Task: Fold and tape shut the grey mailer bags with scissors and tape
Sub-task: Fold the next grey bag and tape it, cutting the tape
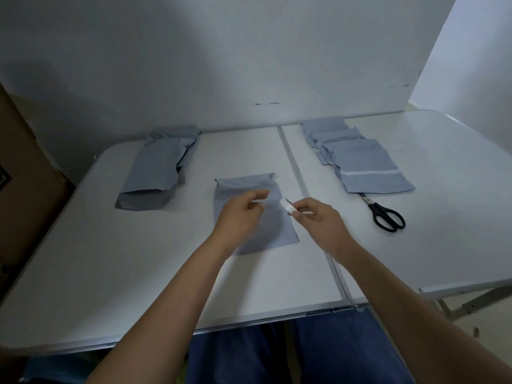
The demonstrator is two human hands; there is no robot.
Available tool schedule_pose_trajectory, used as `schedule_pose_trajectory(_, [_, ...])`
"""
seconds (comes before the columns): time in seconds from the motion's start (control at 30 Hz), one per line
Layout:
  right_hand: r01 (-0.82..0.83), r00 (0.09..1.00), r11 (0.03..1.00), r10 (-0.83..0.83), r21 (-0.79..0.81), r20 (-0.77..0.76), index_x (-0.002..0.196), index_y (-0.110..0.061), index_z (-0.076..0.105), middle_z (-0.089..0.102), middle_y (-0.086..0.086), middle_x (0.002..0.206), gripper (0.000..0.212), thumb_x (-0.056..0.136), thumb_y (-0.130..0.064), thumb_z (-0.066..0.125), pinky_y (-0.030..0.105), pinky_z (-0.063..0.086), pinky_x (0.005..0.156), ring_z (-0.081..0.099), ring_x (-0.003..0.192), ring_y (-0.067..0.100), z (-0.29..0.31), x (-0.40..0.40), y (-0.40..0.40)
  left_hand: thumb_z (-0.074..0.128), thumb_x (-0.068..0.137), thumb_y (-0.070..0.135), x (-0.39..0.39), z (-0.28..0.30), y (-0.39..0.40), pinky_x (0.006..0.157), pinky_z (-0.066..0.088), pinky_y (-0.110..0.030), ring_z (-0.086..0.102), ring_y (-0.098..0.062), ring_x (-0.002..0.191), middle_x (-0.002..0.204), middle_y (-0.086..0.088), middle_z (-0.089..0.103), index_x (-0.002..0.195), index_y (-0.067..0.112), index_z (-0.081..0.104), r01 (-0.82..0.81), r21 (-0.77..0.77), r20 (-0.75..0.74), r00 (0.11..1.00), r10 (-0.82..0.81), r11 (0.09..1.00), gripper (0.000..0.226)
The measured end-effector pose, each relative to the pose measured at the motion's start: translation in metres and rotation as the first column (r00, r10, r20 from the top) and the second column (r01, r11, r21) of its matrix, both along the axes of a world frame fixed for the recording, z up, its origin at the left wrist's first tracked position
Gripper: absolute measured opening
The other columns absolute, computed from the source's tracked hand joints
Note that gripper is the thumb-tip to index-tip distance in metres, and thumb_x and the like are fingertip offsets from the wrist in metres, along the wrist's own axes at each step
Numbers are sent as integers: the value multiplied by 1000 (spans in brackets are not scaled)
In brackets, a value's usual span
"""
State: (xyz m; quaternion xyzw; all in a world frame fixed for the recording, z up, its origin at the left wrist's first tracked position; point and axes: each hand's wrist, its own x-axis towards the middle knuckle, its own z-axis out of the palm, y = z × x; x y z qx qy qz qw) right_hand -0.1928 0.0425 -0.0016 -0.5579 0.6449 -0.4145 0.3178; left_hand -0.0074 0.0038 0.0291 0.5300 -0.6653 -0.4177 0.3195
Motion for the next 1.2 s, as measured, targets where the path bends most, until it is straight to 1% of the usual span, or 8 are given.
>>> schedule_pose_trajectory(0.07, [-45,999,999,45,-6,27,96,-21,68,72,-3,96,6,92,-23,64,13,45,70,66,89,11,3,9,1,51,98,13,-1,3,0,98,46,-23,61,-5,106,122,10,64,123,22,64,3,88,-96,995,5,996,30])
schedule_pose_trajectory(0.23, [-107,992,994,108,-21,58,95,-23,67,73,-8,94,6,93,-21,62,8,44,77,65,93,1,7,22,3,50,98,14,1,8,5,96,48,-28,63,-6,98,108,8,67,116,23,67,-21,93,-83,996,28,995,26])
schedule_pose_trajectory(0.53, [-72,995,997,73,-21,68,97,-22,68,72,-9,90,7,92,-23,63,1,40,71,63,85,-6,12,34,-3,49,97,15,1,15,13,73,32,2,52,0,96,122,8,63,120,20,66,0,-189,229,973,44,982,29])
schedule_pose_trajectory(0.73, [-66,996,998,66,-4,58,93,-25,67,71,-13,86,9,93,-31,61,0,38,69,61,84,-10,21,38,-2,52,95,10,4,20,14,82,39,-11,59,-9,97,116,4,63,115,19,69,55,-284,282,959,29,957,27])
schedule_pose_trajectory(0.87, [-110,982,993,103,31,159,85,-22,70,71,-10,82,17,92,-35,61,15,44,79,62,84,-2,29,43,-3,60,91,9,14,9,10,80,41,-18,59,-16,98,115,0,61,120,17,64,156,-411,353,936,-1,898,30])
schedule_pose_trajectory(0.97, [-156,962,985,134,75,240,77,-15,69,70,-1,82,25,88,-36,61,39,48,90,62,86,16,35,48,-5,57,93,14,17,2,10,70,36,-19,61,-18,92,107,0,66,112,15,65,175,-511,426,902,71,841,21])
schedule_pose_trajectory(1.07, [-205,925,973,157,109,346,90,-7,72,71,8,97,25,89,-26,55,43,46,98,64,98,22,42,49,-6,54,95,13,20,5,12,73,44,-20,63,-15,87,99,3,69,105,16,69,104,-517,347,933,97,850,18])
schedule_pose_trajectory(1.2, [-240,913,966,192,92,360,98,-12,73,72,3,105,23,92,-13,50,38,44,102,62,109,19,48,54,-3,59,92,19,23,11,16,76,54,-28,67,-8,77,84,7,72,95,20,72,-129,-275,103,981,162,953,13])
